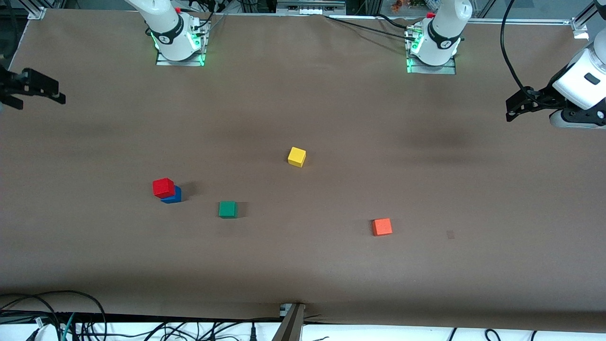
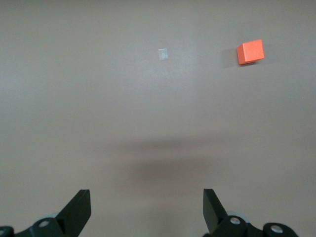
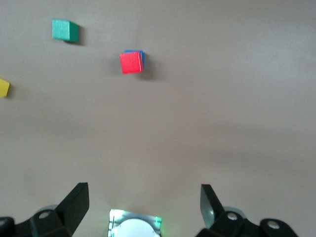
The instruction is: Pass red block to right arm, stack on blue
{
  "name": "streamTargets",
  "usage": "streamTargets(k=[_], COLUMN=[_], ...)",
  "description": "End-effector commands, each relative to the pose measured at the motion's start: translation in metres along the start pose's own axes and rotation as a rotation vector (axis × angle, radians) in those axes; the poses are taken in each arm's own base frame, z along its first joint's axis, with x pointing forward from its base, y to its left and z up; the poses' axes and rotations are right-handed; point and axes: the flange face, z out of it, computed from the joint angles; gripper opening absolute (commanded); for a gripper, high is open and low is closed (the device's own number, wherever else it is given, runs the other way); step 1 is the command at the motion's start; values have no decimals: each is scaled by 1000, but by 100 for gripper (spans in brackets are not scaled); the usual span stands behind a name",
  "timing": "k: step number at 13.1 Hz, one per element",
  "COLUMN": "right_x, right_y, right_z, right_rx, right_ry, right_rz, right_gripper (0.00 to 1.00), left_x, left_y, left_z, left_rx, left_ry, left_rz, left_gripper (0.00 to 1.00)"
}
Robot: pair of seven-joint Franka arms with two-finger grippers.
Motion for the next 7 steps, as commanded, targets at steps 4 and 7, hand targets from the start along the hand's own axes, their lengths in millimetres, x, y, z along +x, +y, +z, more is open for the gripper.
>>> streamTargets(k=[4,7], right_x=[-17,-11], right_y=[3,0], right_z=[5,11], right_rx=[-9,-12], right_ry=[-46,-59], right_rz=[67,67], right_gripper=[100,100], left_x=[-1,-1], left_y=[-1,-1], left_z=[-7,-7], left_rx=[26,26], left_ry=[0,0], left_rz=[3,3], left_gripper=[100,100])
